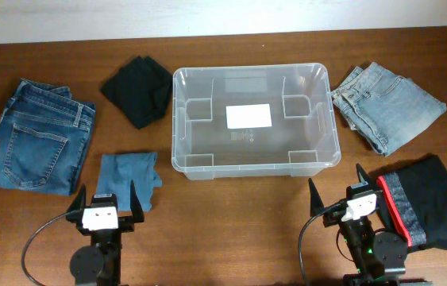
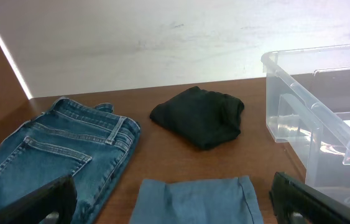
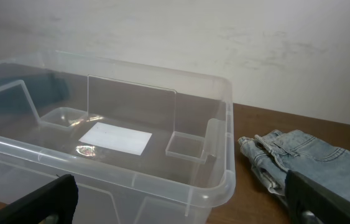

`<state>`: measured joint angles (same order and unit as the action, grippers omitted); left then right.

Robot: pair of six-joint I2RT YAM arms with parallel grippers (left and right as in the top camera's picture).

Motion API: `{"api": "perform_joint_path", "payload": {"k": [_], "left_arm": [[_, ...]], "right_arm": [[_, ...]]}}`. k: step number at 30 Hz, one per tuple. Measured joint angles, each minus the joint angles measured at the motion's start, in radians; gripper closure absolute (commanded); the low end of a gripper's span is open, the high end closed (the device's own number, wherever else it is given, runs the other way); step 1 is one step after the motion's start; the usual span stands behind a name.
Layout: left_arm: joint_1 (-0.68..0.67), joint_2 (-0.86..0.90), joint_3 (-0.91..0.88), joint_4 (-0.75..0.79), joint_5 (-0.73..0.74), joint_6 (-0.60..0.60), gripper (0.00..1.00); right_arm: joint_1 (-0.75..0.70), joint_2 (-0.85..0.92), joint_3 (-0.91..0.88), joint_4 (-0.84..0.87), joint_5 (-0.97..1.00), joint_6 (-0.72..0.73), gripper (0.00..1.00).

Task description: Pack container

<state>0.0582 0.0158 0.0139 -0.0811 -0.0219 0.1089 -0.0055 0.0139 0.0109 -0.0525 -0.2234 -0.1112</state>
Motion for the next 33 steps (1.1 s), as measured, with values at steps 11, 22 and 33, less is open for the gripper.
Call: {"api": "perform_joint_path", "payload": {"k": [11, 22, 33], "left_arm": [[0.000, 0.000, 0.000, 0.000, 0.000, 0.000, 0.00], [0.000, 0.000, 0.000, 0.000, 0.000, 0.000, 0.00], [0.000, 0.000, 0.000, 0.000, 0.000, 0.000, 0.01]], "right_arm": [[0.000, 0.000, 0.000, 0.000, 0.000, 0.000, 0.02], [0.000, 0.000, 0.000, 0.000, 0.000, 0.000, 0.02], [0.000, 0.000, -0.001, 0.121, -0.033, 0.004, 0.02]]}}
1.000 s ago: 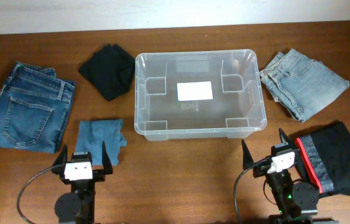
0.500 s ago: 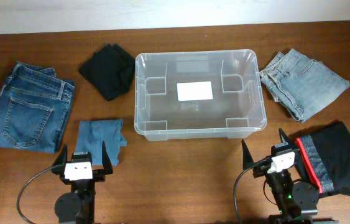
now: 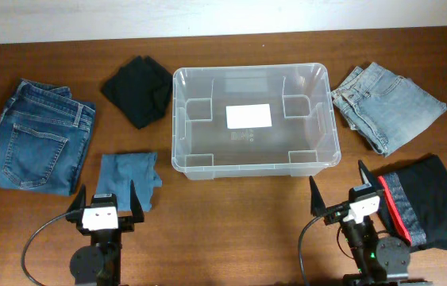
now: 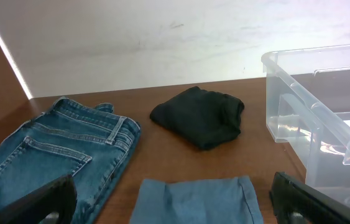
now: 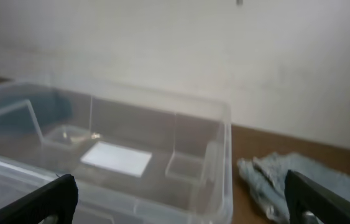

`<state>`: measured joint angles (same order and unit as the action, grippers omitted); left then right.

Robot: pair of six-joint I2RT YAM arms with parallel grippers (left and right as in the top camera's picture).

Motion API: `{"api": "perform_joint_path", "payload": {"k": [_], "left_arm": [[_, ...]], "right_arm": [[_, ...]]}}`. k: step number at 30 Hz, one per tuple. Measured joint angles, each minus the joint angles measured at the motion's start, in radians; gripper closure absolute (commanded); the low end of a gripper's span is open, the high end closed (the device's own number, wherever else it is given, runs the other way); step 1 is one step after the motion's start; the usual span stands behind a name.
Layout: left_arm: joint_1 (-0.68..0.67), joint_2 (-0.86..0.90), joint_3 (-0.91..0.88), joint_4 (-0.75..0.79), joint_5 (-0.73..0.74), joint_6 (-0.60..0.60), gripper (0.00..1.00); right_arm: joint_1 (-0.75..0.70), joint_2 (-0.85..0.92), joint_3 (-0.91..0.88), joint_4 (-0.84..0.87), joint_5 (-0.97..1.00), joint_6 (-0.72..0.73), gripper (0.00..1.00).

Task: Pack container
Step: 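Move the right gripper toward the light grey jeans on the right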

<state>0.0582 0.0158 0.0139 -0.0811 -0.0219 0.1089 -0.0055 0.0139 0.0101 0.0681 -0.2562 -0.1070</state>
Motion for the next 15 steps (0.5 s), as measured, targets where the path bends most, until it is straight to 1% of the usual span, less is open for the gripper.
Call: {"api": "perform_joint_path", "payload": {"k": [3, 7, 9, 11, 15], "left_arm": [[0.000, 0.000, 0.000, 0.000, 0.000, 0.000, 0.00], [0.000, 0.000, 0.000, 0.000, 0.000, 0.000, 0.00], [0.000, 0.000, 0.000, 0.000, 0.000, 0.000, 0.00], [0.000, 0.000, 0.000, 0.000, 0.000, 0.000, 0.00], [0.000, 0.000, 0.000, 0.000, 0.000, 0.000, 0.00]], "right_arm": [[0.000, 0.000, 0.002, 0.065, -0.023, 0.034, 0.02], [0.000, 0.000, 0.055, 0.071, 0.009, 0.106, 0.02], [0.000, 0.008, 0.117, 0.061, 0.052, 0.129, 0.02], [0.000, 0.031, 0.205, 0.011, 0.126, 0.167, 0.02], [0.000, 0.157, 0.371, -0.061, 0.235, 0.217, 0.02]]}}
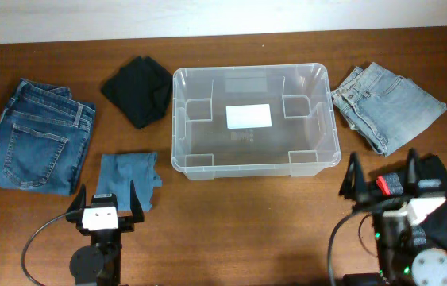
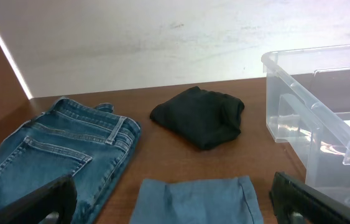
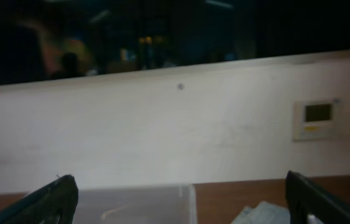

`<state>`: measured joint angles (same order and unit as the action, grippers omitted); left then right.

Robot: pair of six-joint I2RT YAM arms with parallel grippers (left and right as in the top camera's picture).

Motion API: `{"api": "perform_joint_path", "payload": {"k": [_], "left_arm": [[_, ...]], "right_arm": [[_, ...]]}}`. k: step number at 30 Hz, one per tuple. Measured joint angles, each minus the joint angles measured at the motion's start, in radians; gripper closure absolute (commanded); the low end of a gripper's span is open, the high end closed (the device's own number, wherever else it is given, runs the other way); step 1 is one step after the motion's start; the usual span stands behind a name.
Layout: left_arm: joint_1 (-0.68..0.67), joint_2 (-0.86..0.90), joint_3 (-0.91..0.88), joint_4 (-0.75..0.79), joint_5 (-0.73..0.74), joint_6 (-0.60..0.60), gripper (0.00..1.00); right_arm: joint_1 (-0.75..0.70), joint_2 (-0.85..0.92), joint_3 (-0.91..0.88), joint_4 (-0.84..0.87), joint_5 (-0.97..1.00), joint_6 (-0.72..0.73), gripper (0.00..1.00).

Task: Pack container
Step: 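Move the right gripper toward the light grey jeans on the right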

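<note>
An empty clear plastic container [image 1: 255,119] stands mid-table, its rim low in the right wrist view [image 3: 137,202]. To its left lie dark blue jeans [image 1: 36,147], a black garment [image 1: 137,91] and a folded blue cloth [image 1: 128,179]. Light blue jeans [image 1: 386,107] lie at its right. A black garment with a red and grey band lies at the near right. My left gripper [image 1: 105,197] stands open just short of the blue cloth [image 2: 196,199]. My right gripper [image 1: 382,171] is open and raised over that banded garment's left edge, holding nothing.
The table's near edge runs just behind both arms. A white wall [image 3: 175,124] closes the far side, with a dark window above it and a small wall panel [image 3: 316,118]. Bare wood lies between the container and the grippers.
My right gripper has moved to the right and risen, now over the banded black garment's edge. Its camera looks higher, at the wall. The left arm has not moved.
Both grippers stood open at the near edge, the right one facing the container. Then the right wrist view was blurred and tilted slightly up. Now the right gripper is higher and farther right. No clothing has moved.
</note>
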<state>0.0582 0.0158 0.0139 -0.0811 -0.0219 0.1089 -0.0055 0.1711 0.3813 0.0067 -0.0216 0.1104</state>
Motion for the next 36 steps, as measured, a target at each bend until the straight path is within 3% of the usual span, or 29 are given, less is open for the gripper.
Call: {"api": "perform_joint_path", "payload": {"k": [8, 17, 26, 36], "left_arm": [[0.000, 0.002, 0.000, 0.001, 0.000, 0.000, 0.01], [0.000, 0.002, 0.000, 0.000, 0.000, 0.000, 0.00], [0.000, 0.002, 0.000, 0.000, 0.000, 0.000, 0.00], [0.000, 0.002, 0.000, 0.000, 0.000, 0.000, 0.00]], "right_arm": [[-0.057, 0.482, 0.356, -0.153, 0.051, 0.013, 0.02], [-0.381, 0.869, 0.771, -0.348, -0.188, 0.018, 0.02], [-0.712, 1.112, 0.829, -0.428, -0.475, 0.024, 0.02], [-0.739, 1.314, 0.829, -0.461, -0.594, 0.130, 0.02]]}}
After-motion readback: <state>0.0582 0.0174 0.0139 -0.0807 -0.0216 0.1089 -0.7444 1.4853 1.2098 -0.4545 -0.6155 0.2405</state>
